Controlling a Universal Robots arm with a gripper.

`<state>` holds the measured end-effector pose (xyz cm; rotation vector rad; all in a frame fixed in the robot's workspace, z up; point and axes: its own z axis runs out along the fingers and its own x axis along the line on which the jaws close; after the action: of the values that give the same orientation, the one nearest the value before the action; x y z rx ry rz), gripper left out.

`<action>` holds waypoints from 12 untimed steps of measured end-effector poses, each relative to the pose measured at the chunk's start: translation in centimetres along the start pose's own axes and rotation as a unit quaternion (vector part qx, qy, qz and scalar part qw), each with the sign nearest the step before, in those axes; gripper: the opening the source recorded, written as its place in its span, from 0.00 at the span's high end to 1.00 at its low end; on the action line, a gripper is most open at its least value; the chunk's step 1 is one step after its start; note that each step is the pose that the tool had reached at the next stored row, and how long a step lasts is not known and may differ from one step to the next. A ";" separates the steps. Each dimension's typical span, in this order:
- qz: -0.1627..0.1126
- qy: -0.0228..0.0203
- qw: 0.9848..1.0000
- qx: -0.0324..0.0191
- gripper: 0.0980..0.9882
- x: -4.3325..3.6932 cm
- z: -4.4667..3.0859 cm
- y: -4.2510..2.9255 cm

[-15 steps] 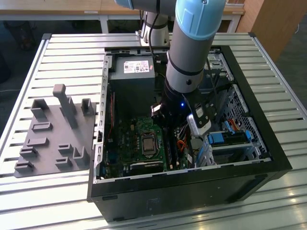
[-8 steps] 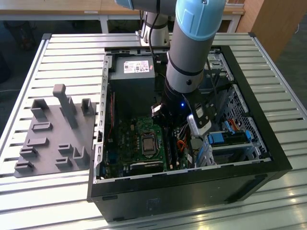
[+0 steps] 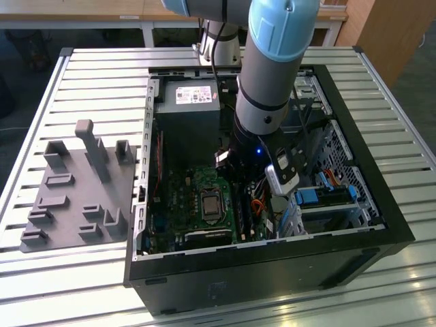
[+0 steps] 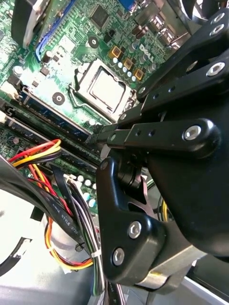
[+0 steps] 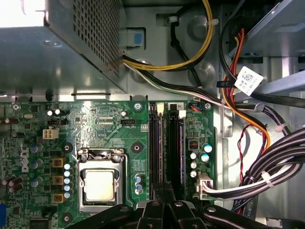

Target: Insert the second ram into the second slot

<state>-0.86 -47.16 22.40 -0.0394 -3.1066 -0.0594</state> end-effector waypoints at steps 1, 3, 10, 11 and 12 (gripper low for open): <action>0.000 0.000 1.000 0.000 1.00 0.00 0.07 0.00; 0.000 0.000 1.000 0.000 1.00 -0.01 0.21 -0.01; 0.000 0.000 1.000 0.002 1.00 -0.02 0.88 -0.02; 0.000 0.000 1.000 0.003 1.00 -0.03 1.03 -0.02; 0.000 0.000 1.000 0.004 1.00 -0.04 1.05 0.01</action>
<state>-0.86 -47.12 21.35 -0.0396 -3.1061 -0.0474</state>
